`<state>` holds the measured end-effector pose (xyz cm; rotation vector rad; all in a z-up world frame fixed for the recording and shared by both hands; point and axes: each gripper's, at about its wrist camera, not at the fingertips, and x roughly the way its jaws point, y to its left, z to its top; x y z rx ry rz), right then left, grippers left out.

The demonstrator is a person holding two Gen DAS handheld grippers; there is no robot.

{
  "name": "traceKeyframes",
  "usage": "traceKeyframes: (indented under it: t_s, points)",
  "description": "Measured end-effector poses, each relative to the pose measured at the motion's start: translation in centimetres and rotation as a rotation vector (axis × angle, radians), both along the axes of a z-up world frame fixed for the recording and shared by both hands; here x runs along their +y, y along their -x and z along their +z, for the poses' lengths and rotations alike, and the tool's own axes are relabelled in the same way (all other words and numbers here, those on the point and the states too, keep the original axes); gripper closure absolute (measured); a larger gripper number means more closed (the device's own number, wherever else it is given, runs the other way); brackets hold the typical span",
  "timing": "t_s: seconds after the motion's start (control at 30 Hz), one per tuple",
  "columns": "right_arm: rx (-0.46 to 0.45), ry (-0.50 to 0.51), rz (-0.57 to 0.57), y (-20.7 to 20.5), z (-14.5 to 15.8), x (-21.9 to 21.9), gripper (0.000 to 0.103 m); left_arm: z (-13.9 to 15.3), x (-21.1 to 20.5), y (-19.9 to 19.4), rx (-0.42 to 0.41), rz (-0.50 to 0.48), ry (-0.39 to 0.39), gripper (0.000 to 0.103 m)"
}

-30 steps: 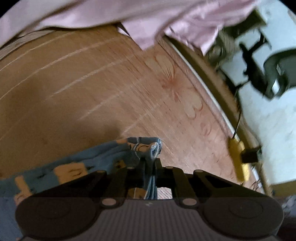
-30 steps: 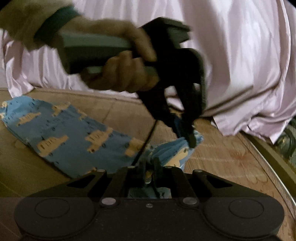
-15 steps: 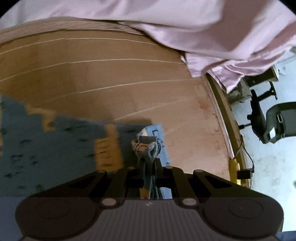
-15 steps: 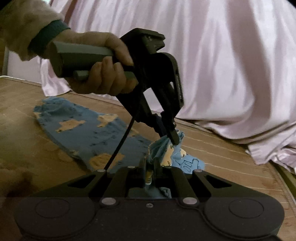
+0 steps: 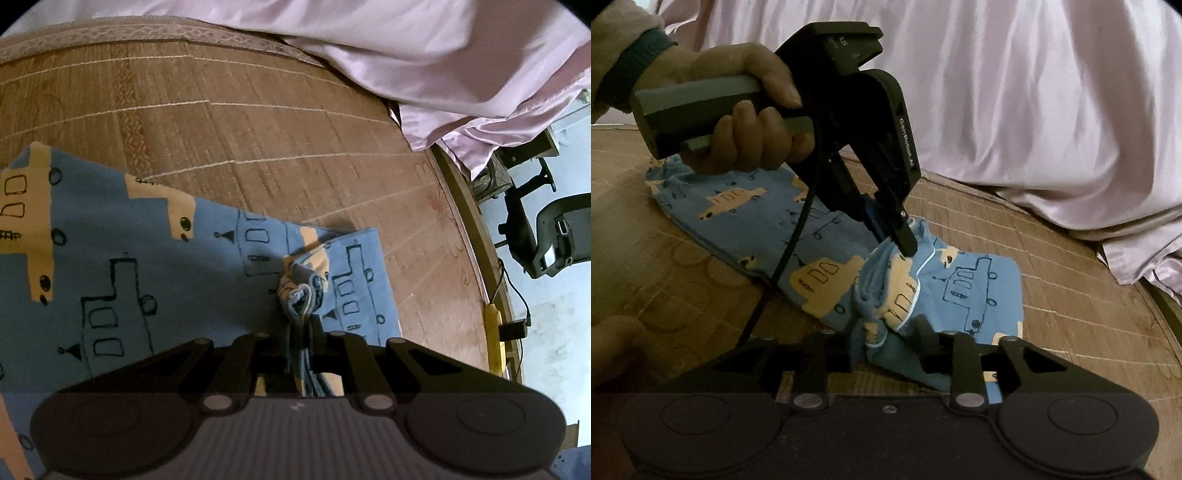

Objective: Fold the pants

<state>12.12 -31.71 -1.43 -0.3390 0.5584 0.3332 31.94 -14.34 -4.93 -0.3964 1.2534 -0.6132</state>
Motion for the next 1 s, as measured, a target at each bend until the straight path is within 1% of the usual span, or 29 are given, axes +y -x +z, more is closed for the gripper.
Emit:
traceKeyframes:
  t_s: [0.13,0.3,0.37,0.4,0.43,0.5,0.77,0.9,1.0]
  points:
    - [-0.006,0.024,-0.003,-0.3,-0.1,0.7,0.067,-0.2,0.2,-0.3,0.004,-0.021,0.004,0.093]
    - [-0.031,0.076,0.025,-0.4,-0.4,1.7,0.067,-0.2,0.4,-0.4,-0.003,-0.039,0.009,0.093]
    - [-0.034,0.091,0.035,-0.5,-0.5,2.1,0.070,-0.1,0.4,-0.5,-0.001,-0.039,0.018,0.093]
    - [-0.032,0.093,0.036,-0.5,-0.6,2.2,0.082,0.0,0.5,-0.5,0.000,-0.037,0.022,0.093]
    - [-0.028,0.091,0.038,-0.6,-0.6,2.3,0.088,0.0,0.6,-0.5,0.002,-0.036,0.025,0.093]
    - [-0.023,0.077,0.033,-0.6,-0.6,2.2,0.091,0.1,0.8,-0.6,0.014,-0.034,0.031,0.093]
    - [-0.007,-0.016,-0.005,-1.1,0.5,1.7,0.091,1.0,1.5,-1.0,0.007,-0.029,0.064,0.093]
    - [0.006,-0.033,0.011,-1.1,1.1,1.9,0.091,1.6,2.3,-0.9,-0.002,-0.043,0.071,0.093]
    - [0.011,-0.036,0.036,-1.1,1.5,2.4,0.091,2.1,3.0,-0.8,-0.014,-0.058,0.062,0.093]
